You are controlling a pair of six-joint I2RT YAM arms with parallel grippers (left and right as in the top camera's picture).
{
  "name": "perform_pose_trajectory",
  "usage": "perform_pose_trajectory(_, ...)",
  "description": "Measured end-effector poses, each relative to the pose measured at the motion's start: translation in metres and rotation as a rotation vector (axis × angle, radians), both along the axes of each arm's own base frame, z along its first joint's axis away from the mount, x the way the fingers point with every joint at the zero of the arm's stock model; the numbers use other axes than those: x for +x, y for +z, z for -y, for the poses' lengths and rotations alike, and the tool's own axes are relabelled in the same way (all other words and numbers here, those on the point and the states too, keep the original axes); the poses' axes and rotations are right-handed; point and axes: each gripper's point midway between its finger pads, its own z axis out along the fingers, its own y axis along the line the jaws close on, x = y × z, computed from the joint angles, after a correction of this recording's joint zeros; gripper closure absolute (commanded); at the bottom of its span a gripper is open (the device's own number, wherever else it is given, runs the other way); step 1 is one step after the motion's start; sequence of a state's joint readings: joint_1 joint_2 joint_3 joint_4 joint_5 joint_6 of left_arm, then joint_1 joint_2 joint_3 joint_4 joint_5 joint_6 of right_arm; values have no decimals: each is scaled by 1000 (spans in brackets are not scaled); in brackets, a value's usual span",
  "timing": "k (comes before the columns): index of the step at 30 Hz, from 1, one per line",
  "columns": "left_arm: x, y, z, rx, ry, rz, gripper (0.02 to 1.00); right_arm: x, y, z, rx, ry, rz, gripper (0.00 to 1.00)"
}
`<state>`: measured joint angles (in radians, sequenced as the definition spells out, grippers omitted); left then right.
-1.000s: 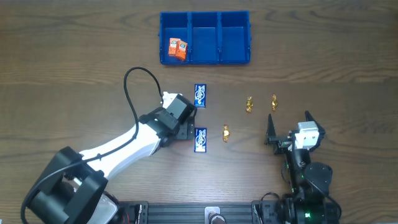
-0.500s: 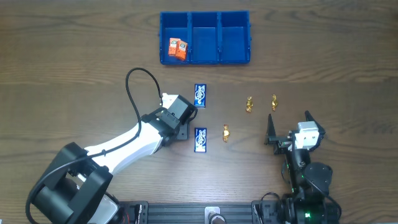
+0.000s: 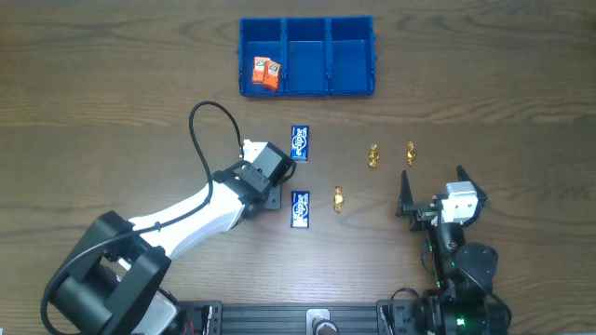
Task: Sort Candies Into Trays
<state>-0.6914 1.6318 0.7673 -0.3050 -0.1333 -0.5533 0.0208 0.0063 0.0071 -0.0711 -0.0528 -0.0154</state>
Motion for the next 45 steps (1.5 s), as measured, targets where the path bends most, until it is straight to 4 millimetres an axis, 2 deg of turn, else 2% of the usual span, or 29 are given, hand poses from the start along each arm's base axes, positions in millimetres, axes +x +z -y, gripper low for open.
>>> perform_pose_trajectory(5, 1, 0, 1, -3, 2, 3, 671, 0, 0, 0, 0, 0, 0, 3)
perform_pose_trajectory(11, 3, 2, 3, -11, 1, 13, 693, 0, 0, 0, 0, 0, 0, 3)
perform_pose_trajectory(14, 6, 9, 5, -8, 1, 12, 702, 0, 0, 0, 0, 0, 0, 3)
perform_pose_trajectory(16, 11, 20, 5, 8, 3, 17, 704, 0, 0, 0, 0, 0, 0, 3)
perform_pose_trajectory(18, 20, 40, 6, 26, 8, 44, 715, 0, 0, 0, 0, 0, 0, 3)
perform_pose_trajectory(21, 49, 93, 14, 32, 9, 152, 711, 0, 0, 0, 0, 0, 1, 3)
perform_pose_trajectory(25, 109, 194, 29, -27, 6, 378, 704, 0, 0, 0, 0, 0, 0, 3)
perform_pose_trajectory(27, 141, 249, 26, -55, 25, 496, 709, 0, 0, 0, 0, 0, 0, 3)
perform_pose_trajectory(28, 155, 270, 22, -60, 35, 537, 713, 0, 0, 0, 0, 0, 0, 3)
perform_pose_trajectory(30, 178, 295, 14, -57, 54, 578, 715, 0, 0, 0, 0, 0, 0, 3)
perform_pose_trajectory(31, 189, 301, 11, -56, 59, 588, 717, 0, 0, 0, 0, 0, 0, 3)
perform_pose_trajectory(33, 212, 298, 4, -46, 65, 560, 715, 0, 0, 0, 0, 0, 0, 3)
perform_pose_trajectory(35, 231, 280, 0, -35, 65, 513, 709, 0, 0, 0, 0, 0, 0, 3)
perform_pose_trajectory(38, 253, 233, -3, -18, 58, 408, 706, 0, 0, 0, 0, 0, 0, 3)
perform_pose_trajectory(41, 261, 188, 0, -11, 45, 318, 709, 0, 0, 0, 0, 0, 0, 3)
perform_pose_trajectory(45, 264, 152, 7, -15, 26, 251, 704, 0, 0, 0, 0, 0, 0, 3)
